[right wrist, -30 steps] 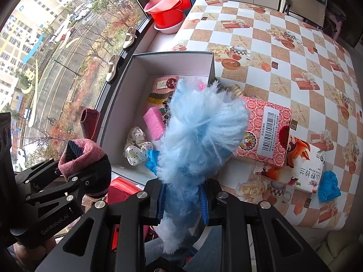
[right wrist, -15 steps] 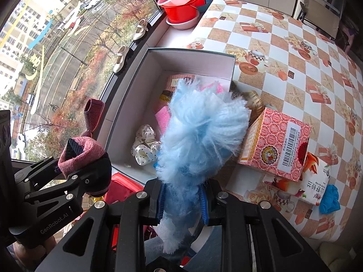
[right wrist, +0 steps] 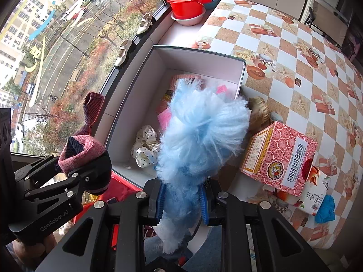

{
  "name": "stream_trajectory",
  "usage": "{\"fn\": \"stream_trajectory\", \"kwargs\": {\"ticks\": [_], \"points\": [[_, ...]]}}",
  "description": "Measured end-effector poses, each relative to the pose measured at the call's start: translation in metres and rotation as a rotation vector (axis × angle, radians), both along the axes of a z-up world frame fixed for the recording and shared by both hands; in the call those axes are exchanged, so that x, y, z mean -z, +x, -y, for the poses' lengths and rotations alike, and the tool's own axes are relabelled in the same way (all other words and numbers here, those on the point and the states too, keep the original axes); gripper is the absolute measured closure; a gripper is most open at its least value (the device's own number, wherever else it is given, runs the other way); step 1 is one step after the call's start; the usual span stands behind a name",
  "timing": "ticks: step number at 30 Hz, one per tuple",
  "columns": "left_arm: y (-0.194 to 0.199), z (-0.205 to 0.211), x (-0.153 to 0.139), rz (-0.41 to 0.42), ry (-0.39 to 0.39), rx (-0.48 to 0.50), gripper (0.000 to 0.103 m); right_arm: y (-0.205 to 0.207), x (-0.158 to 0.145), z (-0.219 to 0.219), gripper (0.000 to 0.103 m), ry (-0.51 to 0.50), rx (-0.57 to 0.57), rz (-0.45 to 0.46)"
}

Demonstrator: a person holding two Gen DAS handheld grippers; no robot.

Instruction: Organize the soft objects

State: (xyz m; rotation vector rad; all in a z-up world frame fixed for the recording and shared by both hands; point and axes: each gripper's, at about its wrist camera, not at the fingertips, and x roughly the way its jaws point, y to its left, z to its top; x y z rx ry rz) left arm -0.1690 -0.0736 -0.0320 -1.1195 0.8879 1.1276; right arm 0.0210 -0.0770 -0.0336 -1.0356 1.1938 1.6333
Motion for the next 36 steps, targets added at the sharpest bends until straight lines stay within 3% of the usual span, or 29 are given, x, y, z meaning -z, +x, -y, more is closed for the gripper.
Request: {"fn": "stream_trajectory", "kwargs": {"ticks": [36], "points": [[-0.003,-0.011,0.018,-0.009,-0.039,0.007,0.062,-0.006,0.01,-0.006,0.077,-0.041,-0.011,-0.001]]}}
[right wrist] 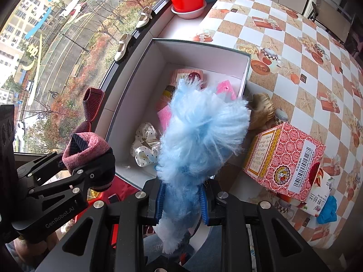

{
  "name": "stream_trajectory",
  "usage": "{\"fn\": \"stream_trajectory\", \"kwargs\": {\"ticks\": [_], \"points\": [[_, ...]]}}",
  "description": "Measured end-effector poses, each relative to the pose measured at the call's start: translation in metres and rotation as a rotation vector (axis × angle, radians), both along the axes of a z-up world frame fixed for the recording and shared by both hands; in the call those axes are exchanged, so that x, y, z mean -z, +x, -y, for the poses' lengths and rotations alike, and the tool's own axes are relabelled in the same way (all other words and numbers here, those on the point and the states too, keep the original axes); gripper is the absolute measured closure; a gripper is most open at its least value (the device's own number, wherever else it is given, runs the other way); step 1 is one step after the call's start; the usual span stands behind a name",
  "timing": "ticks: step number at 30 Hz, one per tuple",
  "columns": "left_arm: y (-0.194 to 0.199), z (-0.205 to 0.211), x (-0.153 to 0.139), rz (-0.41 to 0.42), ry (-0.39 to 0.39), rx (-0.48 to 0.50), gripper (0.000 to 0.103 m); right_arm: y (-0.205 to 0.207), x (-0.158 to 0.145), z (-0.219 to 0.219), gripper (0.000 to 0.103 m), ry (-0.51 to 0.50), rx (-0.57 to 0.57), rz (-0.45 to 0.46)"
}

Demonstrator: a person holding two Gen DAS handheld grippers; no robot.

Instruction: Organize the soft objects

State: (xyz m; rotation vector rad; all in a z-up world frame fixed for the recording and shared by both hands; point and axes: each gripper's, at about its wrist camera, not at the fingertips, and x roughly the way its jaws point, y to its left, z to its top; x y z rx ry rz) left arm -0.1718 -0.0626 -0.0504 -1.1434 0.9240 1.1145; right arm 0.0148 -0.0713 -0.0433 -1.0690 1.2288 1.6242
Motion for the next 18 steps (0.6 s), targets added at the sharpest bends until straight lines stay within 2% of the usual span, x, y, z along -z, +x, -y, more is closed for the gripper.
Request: {"fn": "stream_trajectory", "kwargs": {"ticks": [11,18], "points": [[0.006,-0.01,0.005,-0.021,-0.014,0.028,0.062,-0.007,0.006,-0.009,0.077,-0.009,-0.007,0.001],[0.01,-0.026,0.008,-0.037,-0.014,0.039,0.062,-0.014,-0.001,-0.037,0.077,0.005,0.001,-0.011]]}}
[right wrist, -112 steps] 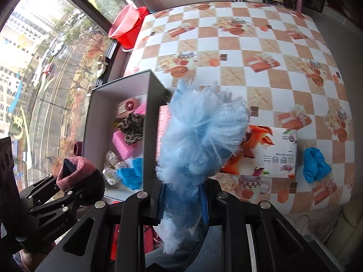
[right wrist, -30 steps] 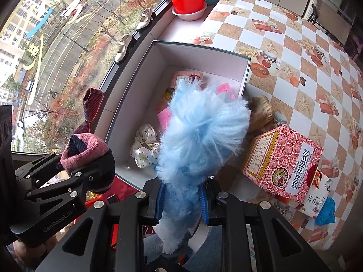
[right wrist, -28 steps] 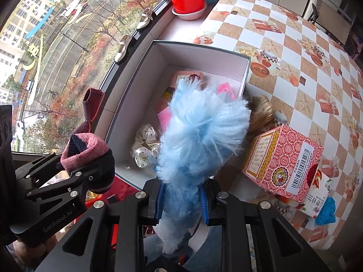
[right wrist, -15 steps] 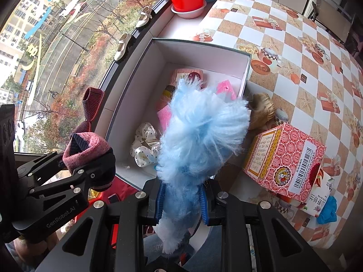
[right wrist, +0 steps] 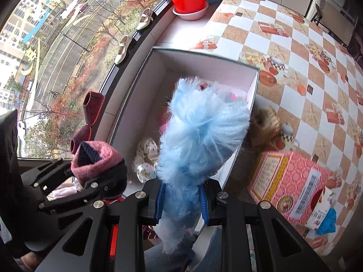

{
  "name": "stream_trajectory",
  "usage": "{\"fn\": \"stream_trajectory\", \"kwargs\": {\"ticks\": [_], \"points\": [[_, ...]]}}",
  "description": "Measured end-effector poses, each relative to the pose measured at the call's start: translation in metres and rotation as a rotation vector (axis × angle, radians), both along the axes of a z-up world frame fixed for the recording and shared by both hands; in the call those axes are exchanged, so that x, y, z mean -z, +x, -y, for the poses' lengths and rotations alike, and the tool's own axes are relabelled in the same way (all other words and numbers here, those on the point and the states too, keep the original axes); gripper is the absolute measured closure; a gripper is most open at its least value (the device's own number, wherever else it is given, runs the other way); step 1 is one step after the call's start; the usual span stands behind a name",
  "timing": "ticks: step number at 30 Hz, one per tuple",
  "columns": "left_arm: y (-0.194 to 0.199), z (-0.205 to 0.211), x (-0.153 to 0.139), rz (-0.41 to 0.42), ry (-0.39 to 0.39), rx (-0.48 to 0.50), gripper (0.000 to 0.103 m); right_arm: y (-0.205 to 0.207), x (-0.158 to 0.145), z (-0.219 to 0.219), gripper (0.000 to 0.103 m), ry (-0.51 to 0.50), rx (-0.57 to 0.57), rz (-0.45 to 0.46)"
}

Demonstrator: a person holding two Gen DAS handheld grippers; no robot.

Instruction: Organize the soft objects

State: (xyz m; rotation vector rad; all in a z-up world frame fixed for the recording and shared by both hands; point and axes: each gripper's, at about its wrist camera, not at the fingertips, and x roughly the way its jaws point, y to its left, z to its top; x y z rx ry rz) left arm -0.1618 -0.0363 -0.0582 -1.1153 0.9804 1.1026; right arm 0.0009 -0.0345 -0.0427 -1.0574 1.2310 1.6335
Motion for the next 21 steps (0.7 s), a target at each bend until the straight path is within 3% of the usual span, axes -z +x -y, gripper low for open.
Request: {"fn": "stream_trajectory", "kwargs": {"ticks": [7,21], "points": [[0.008,-0.026,0.009,-0.016,-0.009,0.008,0.062,-0.004,0.0,-0.035,0.077,0.012,0.003,0.006],[0.025,-0.07,0.036,-0.04,-0.037,0.008,0.062,0.0,0.029,-0.072,0.077,-0.017,-0.02,0.056]]}}
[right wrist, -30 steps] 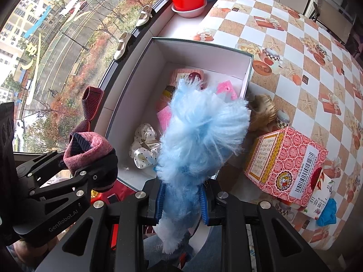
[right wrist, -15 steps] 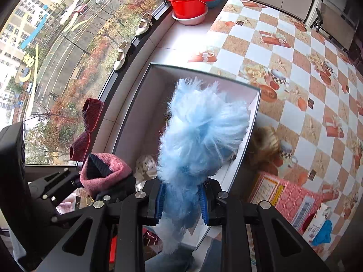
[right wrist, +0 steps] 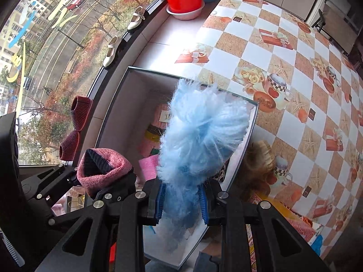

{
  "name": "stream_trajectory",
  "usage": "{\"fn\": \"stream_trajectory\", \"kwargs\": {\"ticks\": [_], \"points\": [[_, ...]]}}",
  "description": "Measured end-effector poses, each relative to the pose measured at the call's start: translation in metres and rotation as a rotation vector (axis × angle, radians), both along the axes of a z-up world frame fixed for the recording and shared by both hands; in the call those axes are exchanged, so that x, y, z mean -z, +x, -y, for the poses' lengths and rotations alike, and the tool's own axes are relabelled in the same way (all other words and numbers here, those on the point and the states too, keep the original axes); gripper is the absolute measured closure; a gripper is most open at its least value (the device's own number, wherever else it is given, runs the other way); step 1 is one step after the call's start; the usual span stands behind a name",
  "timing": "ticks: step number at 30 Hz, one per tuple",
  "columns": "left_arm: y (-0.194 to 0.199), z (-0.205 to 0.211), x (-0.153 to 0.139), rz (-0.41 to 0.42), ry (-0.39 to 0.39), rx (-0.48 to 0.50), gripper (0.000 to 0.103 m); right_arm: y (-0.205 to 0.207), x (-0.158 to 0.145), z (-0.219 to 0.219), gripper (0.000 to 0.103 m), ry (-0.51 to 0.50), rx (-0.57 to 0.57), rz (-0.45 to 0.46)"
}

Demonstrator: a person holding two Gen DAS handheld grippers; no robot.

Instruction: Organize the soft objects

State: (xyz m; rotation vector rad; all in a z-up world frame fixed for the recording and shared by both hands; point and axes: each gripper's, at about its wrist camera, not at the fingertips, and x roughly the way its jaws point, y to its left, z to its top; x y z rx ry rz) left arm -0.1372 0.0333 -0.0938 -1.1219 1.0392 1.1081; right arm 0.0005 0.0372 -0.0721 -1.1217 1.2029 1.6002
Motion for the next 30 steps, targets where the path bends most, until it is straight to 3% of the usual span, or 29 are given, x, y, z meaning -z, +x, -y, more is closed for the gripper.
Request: {"fn": "stream_trajectory", "kwargs": {"ticks": [19,22,24,26,27,29,30], "points": [[0.004,-0.009,0.023,-0.011,-0.048,-0.02,0.061,-0.008,0.018,-0.012,0.077,-0.047,-0.036,0.016],[0.006,-0.008,0.024,-0.003,-0.05,-0.007,0.051,-0.008,0.019,-0.013,0.077,-0.05,-0.042,0.017],[0.008,-0.007,0.025,0.0,-0.056,0.004,0.034,-0.009,0.019,-0.013,0.077,-0.055,-0.046,0.01],[0.009,-0.007,0.025,0.001,-0.062,0.008,0.024,-0.009,0.019,-0.013,0.065,-0.053,-0.046,0.009],[0.008,-0.006,0.025,-0.002,-0.063,0.007,0.024,-0.009,0.018,-0.013,0.06,-0.052,-0.045,0.008],[0.008,-0.006,0.025,-0.003,-0.069,0.001,0.023,-0.007,0.017,-0.012,0.034,-0.047,-0.038,0.001],[0.007,-0.005,0.026,0.001,-0.079,-0.002,0.021,-0.006,0.016,-0.012,0.033,-0.043,-0.033,0.001]]}}
